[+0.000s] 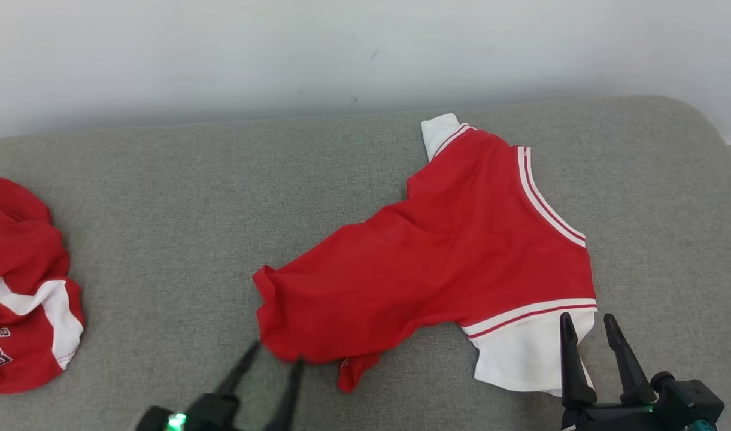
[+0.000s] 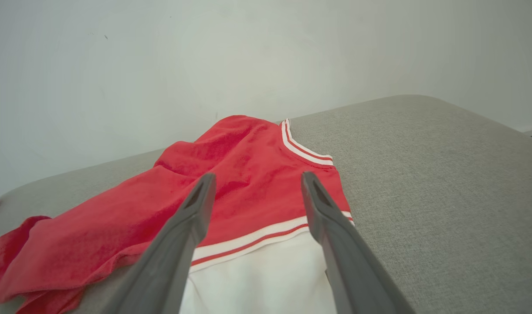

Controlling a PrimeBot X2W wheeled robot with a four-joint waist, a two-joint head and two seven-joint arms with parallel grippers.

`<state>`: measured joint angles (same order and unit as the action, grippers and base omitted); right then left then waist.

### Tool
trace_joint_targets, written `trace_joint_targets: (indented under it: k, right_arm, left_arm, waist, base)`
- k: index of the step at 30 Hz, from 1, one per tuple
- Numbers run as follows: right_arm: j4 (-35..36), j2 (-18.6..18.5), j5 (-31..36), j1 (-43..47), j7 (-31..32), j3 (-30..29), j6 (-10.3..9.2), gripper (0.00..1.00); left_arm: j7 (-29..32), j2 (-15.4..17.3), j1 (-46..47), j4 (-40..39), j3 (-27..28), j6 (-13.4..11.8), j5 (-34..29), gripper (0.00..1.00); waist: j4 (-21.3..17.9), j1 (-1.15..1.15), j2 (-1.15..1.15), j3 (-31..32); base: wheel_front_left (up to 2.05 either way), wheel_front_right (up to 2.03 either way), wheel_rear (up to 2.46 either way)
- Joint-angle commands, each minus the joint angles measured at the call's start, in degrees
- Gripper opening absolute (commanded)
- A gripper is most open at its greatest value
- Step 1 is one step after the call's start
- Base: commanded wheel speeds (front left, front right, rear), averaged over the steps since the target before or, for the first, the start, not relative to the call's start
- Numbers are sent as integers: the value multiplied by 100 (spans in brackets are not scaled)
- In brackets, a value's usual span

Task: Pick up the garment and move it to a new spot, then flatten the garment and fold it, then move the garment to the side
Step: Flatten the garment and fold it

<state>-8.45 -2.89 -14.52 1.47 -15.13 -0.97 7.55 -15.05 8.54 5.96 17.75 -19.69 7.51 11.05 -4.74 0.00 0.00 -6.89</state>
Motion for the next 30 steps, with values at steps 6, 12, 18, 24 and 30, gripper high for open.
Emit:
trace_joint_targets:
  k: [6, 12, 18, 24, 30]
  right_arm:
    - [-72, 1, -22, 28, -1, 72, -10, 100]
    - [-97, 2, -18, -73, -1, 73, -10, 100]
    - [-129, 2, -33, -150, -1, 64, -10, 100]
    - [-115, 4, -55, -187, -1, 43, -10, 100]
    - [-98, 2, -81, -217, -1, 21, -10, 100]
  left_arm:
    - [-18, 247, 167, 97, 675, -9, 4, 100]
    - [-18, 377, 420, 483, 689, -8, 136, 100]
    - [-18, 373, 665, 1026, 590, -8, 292, 100]
    - [-18, 335, 896, 1432, 378, -8, 537, 0]
    - [-18, 356, 1092, 1242, 278, -9, 681, 0]
  waist:
    - [-176, 0, 0, -29]
    - [-389, 0, 0, -109]
    - [-569, 0, 0, -231]
    - [-590, 0, 0, -310]
    - [-478, 0, 0, -304]
  base:
    - [0, 0, 0]
    - [0, 0, 0]
    - [0, 0, 0]
    - [0, 0, 0]
    - [0, 0, 0]
